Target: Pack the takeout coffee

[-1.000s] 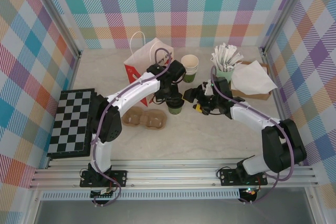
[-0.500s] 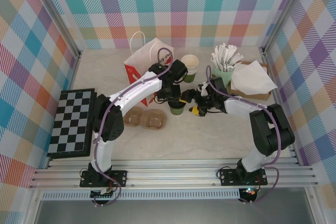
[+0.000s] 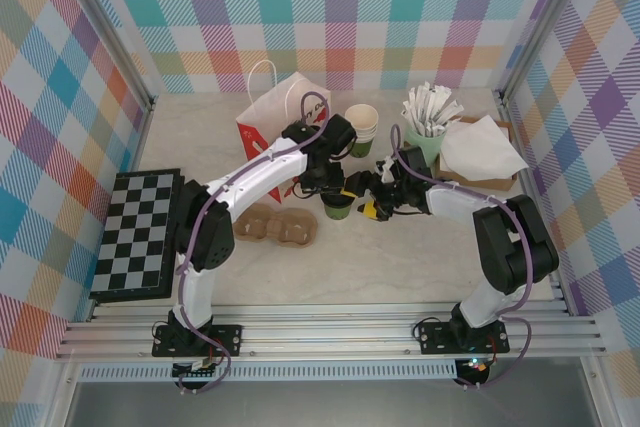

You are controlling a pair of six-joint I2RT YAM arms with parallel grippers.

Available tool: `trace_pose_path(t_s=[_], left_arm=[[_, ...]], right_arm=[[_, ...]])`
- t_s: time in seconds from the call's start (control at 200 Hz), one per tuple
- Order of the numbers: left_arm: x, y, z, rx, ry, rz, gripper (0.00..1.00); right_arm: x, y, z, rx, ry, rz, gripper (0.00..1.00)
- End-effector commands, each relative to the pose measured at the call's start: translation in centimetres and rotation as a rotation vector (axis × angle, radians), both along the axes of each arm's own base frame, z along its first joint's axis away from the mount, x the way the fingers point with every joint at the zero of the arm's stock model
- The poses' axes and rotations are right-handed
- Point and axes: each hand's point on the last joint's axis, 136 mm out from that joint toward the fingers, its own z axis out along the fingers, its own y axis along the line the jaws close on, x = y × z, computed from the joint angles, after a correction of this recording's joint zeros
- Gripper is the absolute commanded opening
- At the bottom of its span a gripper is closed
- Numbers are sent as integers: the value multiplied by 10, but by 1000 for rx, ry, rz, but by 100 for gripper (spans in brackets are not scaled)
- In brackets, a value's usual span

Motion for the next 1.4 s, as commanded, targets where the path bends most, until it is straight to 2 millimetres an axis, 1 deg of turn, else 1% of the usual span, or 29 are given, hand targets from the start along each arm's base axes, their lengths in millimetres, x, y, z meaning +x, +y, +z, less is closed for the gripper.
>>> trace_pose_path(t_s=[0.0,0.13,0.315,0.395,0.44,0.535,0.565,0.575,0.585,0.63,0.7,0.755,0.805,0.92,1.045,1.21,1.395], left_arm=[[-4,-17,32,-110,-68,-48,14],[-1,-15,46,-147,-105,-40,17],[1,-8,60,-183,-139,-23,18],[1,-4,67,-193,-152,-18,18],[1,-1,73,-201,-167,-16,19],[-1,7,90,-229,-218,-10,32],[-1,11,95,-236,-237,-5,40],[-1,12,97,-239,-246,-3,42],[-1,13,99,-240,-255,0,45],[-1,20,107,-248,-287,10,57],[0,37,117,-240,-342,60,75],[1,53,119,-216,-373,111,89],[2,69,119,-193,-392,168,99],[0,94,113,-180,-397,262,100],[-4,108,104,-173,-377,309,100],[-5,117,95,-150,-361,338,100],[-6,113,77,-133,-297,331,100]], right_arm=[[-20,-16,-30,-139,116,-12,87],[-18,-14,-25,-141,109,-5,88],[-17,-14,-22,-146,108,1,88],[-16,-13,-16,-137,94,7,88],[-15,-11,-9,-133,72,20,90],[-11,-10,10,-160,-6,60,95],[-11,-10,16,-174,-37,78,96],[-11,-10,17,-180,-45,83,99],[-10,-10,19,-185,-55,88,100],[-9,-10,26,-216,-98,110,100],[-6,-11,34,-249,-155,138,100],[-3,-11,39,-266,-192,162,100],[-1,-10,42,-283,-216,184,100],[5,-9,46,-333,-277,221,100],[9,-4,49,-347,-336,271,100],[11,-2,47,-381,-364,339,100],[17,7,44,-443,-410,410,100]])
